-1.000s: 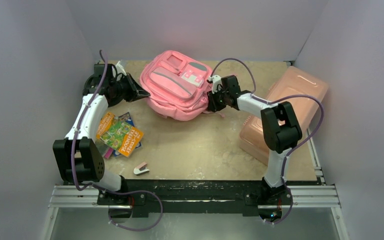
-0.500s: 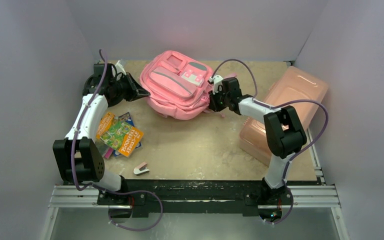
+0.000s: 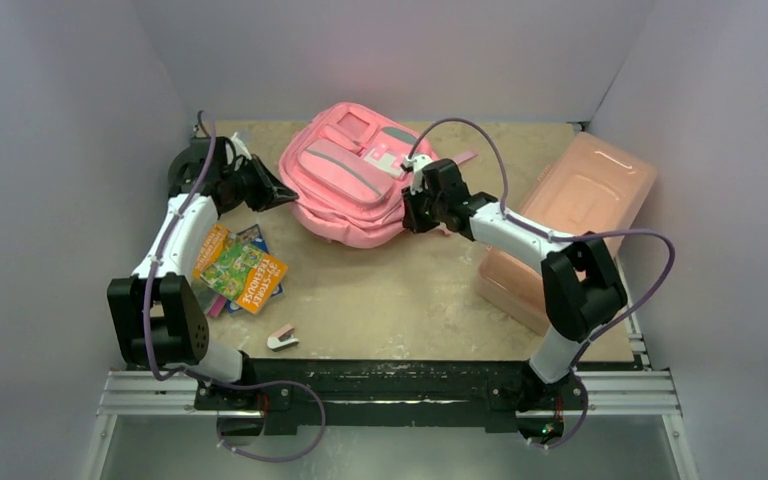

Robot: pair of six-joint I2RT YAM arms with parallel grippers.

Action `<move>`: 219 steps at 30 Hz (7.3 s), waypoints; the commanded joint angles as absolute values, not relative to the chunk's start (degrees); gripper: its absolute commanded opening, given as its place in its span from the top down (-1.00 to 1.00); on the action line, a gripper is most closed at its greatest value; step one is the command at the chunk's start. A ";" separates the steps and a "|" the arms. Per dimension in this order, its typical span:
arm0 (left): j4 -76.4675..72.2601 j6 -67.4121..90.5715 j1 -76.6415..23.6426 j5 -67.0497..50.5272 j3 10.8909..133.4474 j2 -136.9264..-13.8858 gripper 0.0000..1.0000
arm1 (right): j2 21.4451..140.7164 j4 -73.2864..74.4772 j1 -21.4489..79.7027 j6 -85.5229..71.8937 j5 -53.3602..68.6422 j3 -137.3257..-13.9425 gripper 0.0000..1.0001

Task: Pack the student bag
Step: Unzip the student bag at the center of the board, then adjust the student bag at the center of the board, then unzip the student bag at the center of the board.

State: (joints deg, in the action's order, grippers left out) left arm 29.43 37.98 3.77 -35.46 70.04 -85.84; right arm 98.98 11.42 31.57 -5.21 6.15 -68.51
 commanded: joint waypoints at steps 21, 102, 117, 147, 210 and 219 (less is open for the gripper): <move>20.90 43.06 -6.41 -18.31 53.45 -68.58 1.00 | 86.24 9.74 40.07 -24.04 13.96 -64.75 1.00; 34.67 40.11 -17.22 -25.40 37.49 -36.95 -0.46 | 91.27 -8.93 49.18 0.86 9.31 -60.15 1.00; 36.43 39.30 -37.02 7.29 57.40 -60.49 -0.62 | 87.34 0.69 45.10 -4.36 18.52 -67.05 1.00; 43.69 62.09 -26.21 -1.02 63.34 -69.24 1.00 | 81.97 -10.32 52.47 15.40 4.95 -57.74 1.00; 19.03 56.38 -50.03 24.54 51.73 -69.54 0.32 | 93.54 15.02 38.17 -32.08 22.26 -78.74 1.00; 17.81 56.73 -50.45 28.27 51.86 -73.91 0.40 | 93.12 15.03 38.15 -31.64 21.62 -78.51 1.00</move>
